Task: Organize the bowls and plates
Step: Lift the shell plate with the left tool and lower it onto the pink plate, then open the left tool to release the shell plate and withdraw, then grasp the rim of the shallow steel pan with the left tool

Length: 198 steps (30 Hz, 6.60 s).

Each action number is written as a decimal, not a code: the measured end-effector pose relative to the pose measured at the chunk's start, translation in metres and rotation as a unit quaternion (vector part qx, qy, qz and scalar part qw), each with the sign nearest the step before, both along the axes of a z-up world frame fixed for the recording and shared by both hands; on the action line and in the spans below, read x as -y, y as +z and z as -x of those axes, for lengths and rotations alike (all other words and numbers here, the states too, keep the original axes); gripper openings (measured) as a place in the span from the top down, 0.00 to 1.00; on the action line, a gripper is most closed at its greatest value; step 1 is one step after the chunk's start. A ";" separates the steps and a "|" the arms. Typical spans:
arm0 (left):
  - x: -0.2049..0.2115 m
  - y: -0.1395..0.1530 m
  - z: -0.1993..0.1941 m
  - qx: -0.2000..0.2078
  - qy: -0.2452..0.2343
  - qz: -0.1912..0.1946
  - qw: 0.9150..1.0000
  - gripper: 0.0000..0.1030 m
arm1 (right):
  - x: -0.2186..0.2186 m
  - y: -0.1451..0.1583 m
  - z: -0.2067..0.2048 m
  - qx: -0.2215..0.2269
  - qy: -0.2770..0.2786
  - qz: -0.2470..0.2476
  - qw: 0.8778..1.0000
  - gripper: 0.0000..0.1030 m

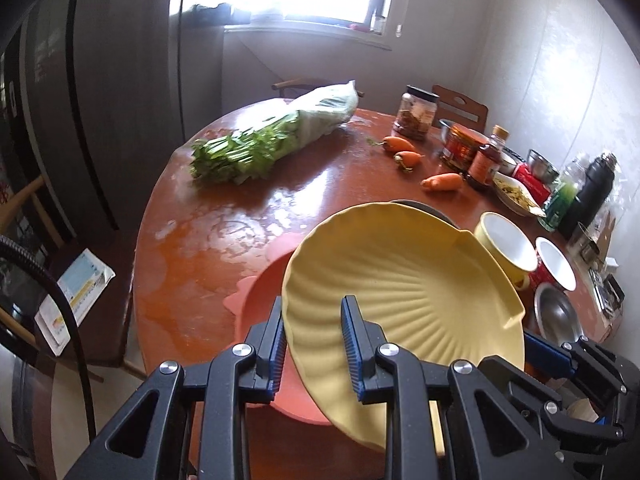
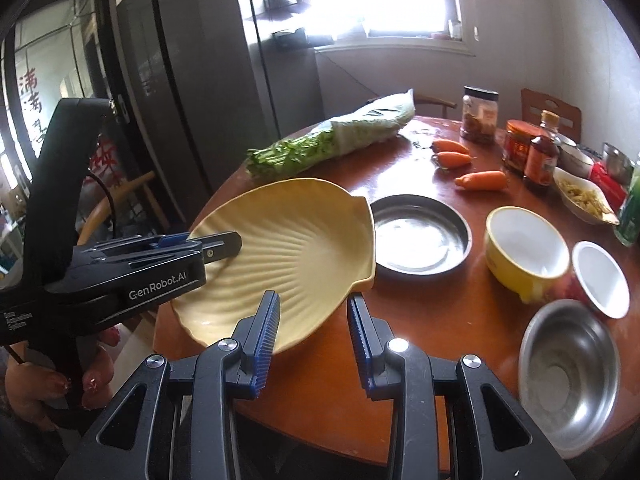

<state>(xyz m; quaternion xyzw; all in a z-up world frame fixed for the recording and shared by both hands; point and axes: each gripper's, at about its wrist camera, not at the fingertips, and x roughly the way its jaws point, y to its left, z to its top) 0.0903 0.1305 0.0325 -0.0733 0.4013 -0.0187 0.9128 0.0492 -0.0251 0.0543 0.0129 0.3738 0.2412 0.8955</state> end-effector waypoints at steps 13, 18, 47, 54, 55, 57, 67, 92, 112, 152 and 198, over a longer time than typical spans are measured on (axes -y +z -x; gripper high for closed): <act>-0.009 -0.027 -0.015 -0.024 -0.002 -0.009 1.000 0.74 | -0.017 -0.028 -0.008 -0.034 -0.003 0.018 0.999 0.65; -0.008 -0.034 -0.021 -0.032 -0.004 -0.010 0.999 0.74 | -0.017 -0.035 -0.009 -0.045 -0.005 0.019 0.999 0.65; -0.015 -0.043 -0.054 -0.040 0.015 -0.035 0.998 0.72 | -0.030 -0.039 -0.015 -0.058 0.019 0.003 0.998 0.63; -0.017 -0.034 -0.057 -0.027 0.018 -0.044 0.999 0.72 | -0.033 -0.033 -0.018 -0.053 0.023 -0.003 0.998 0.63; -0.018 -0.033 -0.058 -0.026 0.019 -0.045 0.998 0.72 | -0.036 -0.033 -0.018 -0.051 0.023 0.000 0.998 0.63; -0.021 -0.032 -0.060 -0.025 0.024 -0.047 0.998 0.72 | -0.040 -0.033 -0.020 -0.051 0.026 0.003 0.998 0.62; -0.029 -0.039 -0.062 -0.035 0.030 -0.058 0.997 0.72 | -0.057 -0.037 -0.019 -0.051 0.052 0.018 0.997 0.62; -0.016 -0.017 -0.037 0.004 0.008 -0.039 0.999 0.54 | -0.033 -0.025 -0.016 -0.036 0.037 0.007 0.999 0.59; 0.027 -0.004 -0.019 0.005 -0.027 -0.036 0.999 0.46 | 0.037 -0.013 -0.055 -0.026 -0.034 0.004 0.999 0.59; 0.049 -0.015 0.016 0.002 -0.050 -0.011 0.999 0.45 | 0.015 -0.057 -0.014 -0.101 0.097 0.063 0.988 0.59; 0.090 -0.058 0.026 -0.049 -0.055 -0.027 0.997 0.45 | 0.081 -0.068 -0.007 -0.049 -0.096 0.000 0.994 0.59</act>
